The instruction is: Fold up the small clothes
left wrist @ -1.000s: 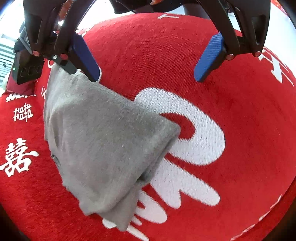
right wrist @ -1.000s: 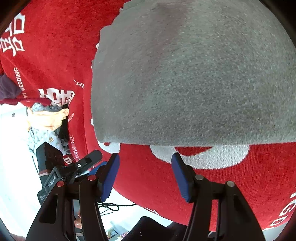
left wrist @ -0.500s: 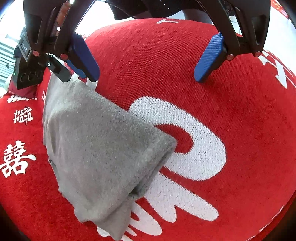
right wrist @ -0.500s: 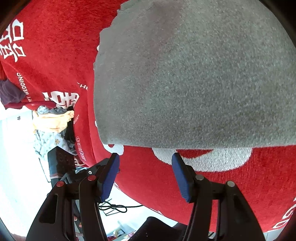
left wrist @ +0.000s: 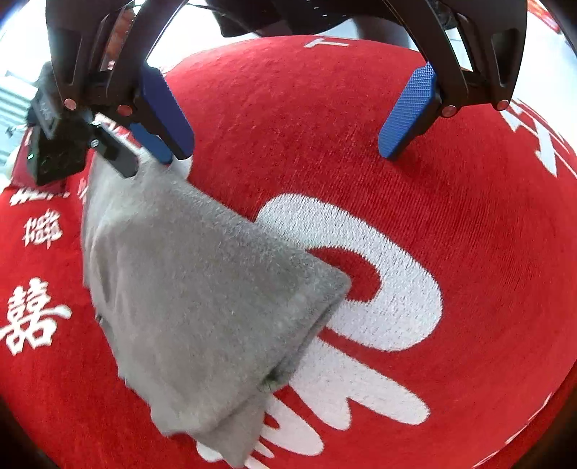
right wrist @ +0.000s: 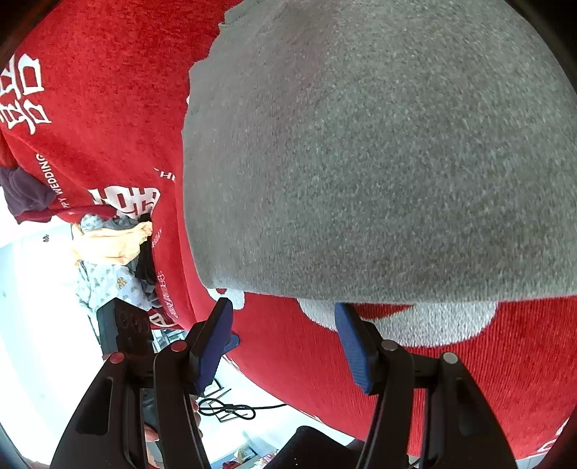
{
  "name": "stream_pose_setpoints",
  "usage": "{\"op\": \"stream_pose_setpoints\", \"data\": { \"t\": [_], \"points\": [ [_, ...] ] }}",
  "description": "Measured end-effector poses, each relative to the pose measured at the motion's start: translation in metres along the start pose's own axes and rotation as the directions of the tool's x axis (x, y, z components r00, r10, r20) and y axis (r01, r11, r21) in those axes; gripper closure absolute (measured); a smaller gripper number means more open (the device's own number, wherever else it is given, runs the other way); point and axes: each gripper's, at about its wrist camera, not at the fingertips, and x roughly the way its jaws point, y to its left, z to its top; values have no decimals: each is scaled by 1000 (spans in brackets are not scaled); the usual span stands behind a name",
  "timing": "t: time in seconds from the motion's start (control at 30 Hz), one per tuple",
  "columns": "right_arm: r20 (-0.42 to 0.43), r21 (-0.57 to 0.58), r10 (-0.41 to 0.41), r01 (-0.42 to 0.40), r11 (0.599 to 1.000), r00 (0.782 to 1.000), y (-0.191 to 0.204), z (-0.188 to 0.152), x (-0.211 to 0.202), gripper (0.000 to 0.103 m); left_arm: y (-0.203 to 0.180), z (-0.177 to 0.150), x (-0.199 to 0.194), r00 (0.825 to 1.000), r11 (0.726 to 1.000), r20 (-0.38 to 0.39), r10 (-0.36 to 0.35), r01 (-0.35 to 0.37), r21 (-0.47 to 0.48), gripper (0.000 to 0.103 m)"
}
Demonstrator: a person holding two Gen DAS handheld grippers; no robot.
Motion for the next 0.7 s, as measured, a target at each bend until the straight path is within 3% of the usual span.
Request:
{"op": "stream_pose_setpoints", "data": {
  "t": [0.2, 0.33, 0.63, 0.7],
  "points": [
    [9, 4, 18, -18, 1000, 1000, 0, 1, 1, 40, 5, 2, -13, 992, 994, 79, -98, 101, -34, 1],
    [32, 25, 61, -61, 998, 998, -2, 3, 5, 40, 3, 6, -13, 985, 987, 85, -147, 151, -45, 1],
    [119, 142, 187, -204, 969, 975, -14, 5, 12, 40, -12, 12, -2, 950, 948, 106, -294, 304, -93, 1],
    [130, 168, 199, -220, 961, 971, -16, 5, 13, 46, -20, 13, 1, 945, 944, 103, -311, 320, -82, 1]
  ]
}}
